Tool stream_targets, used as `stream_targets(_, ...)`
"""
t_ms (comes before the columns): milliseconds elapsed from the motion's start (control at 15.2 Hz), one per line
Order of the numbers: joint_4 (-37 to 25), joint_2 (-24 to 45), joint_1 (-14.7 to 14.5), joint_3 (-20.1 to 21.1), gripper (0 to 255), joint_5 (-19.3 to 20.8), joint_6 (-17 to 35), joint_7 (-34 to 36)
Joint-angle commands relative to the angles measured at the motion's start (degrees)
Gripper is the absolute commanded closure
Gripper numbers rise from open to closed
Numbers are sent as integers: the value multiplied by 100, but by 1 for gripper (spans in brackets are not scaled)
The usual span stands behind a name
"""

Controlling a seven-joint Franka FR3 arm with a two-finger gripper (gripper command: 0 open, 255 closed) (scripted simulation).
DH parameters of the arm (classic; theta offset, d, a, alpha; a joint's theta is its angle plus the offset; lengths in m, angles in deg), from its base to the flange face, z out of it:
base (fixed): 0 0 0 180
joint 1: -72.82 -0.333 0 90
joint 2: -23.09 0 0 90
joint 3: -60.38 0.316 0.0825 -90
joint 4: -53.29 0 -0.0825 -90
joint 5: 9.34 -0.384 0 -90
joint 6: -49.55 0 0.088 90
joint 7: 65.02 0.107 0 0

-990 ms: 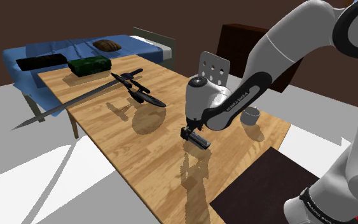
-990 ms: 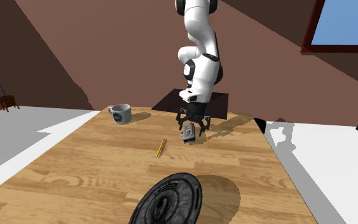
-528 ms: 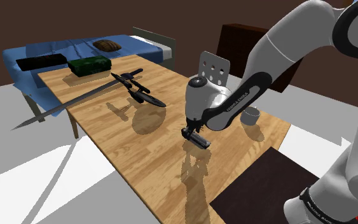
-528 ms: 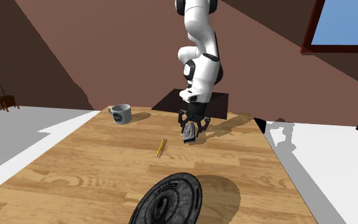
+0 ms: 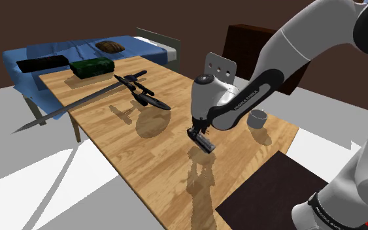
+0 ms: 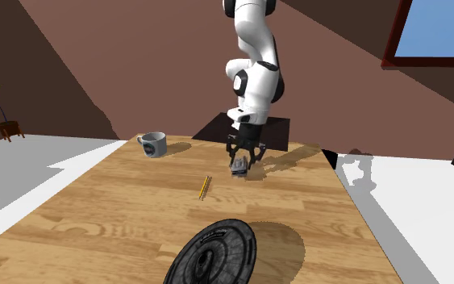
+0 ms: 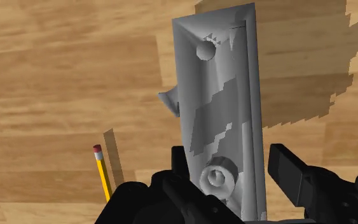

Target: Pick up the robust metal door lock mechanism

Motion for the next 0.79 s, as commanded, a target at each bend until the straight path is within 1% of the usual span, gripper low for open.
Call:
stream_targets(0,14,-140,27,50,255,-107,-117,-96)
stream_targets(594,-3,-733,111,213,255,-567,-669,-520)
stream_targets(726,-3,-742,112,214,255,-575,-679,-527)
